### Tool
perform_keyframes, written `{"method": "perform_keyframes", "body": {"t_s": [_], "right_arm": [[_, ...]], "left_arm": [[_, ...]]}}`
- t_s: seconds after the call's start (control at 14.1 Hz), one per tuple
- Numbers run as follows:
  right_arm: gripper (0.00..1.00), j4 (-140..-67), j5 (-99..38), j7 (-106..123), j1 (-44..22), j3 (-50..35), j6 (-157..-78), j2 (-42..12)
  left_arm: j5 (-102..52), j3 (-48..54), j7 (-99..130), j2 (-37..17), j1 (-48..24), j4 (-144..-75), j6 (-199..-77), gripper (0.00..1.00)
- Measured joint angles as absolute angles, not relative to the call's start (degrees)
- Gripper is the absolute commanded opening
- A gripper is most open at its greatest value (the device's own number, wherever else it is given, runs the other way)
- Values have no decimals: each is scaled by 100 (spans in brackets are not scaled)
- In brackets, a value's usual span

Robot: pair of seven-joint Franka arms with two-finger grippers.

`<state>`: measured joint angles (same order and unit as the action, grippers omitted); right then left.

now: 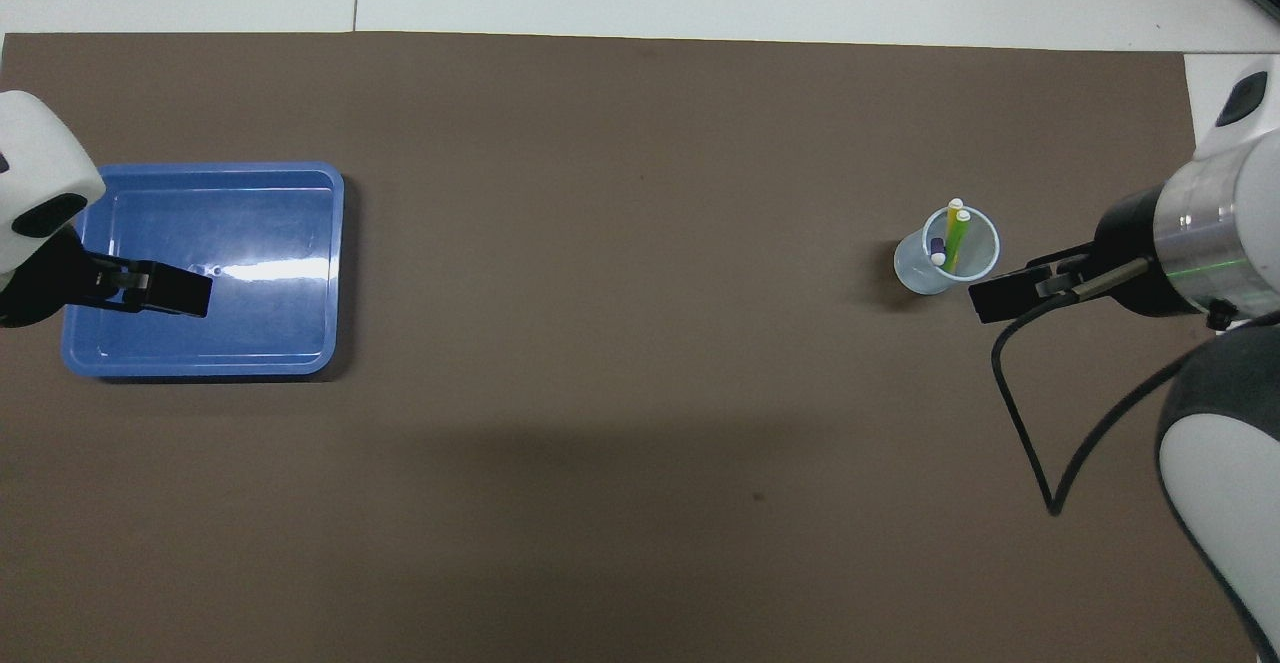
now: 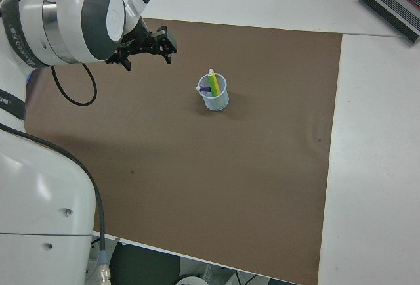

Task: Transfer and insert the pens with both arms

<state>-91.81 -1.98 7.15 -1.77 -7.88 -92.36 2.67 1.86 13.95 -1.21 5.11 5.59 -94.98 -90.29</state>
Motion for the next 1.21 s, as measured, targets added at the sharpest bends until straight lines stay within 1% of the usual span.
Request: {"method": "perform_keyframes", "body": {"t_s": [0.14,0.43,1.0,1.21], "right_arm": [[100,-9166,-144,715,-270,-637,-9241,228],[100,-9143,-2,715,-270,-606,-9394,79],[100,-9086,-2,715,-278,-598,-9397,77],[100,-9084,-2,715,-393,-529,-9397,77]], "left_arm": [[186,1394,-121,511,559,-9498,-9028,100],[186,1383,-121,511,560,-9498,-9022,100],[186,1365,-121,511,565,-9498,-9022,100],[185,1340,-116,511,570,-9498,-9022,100]]}}
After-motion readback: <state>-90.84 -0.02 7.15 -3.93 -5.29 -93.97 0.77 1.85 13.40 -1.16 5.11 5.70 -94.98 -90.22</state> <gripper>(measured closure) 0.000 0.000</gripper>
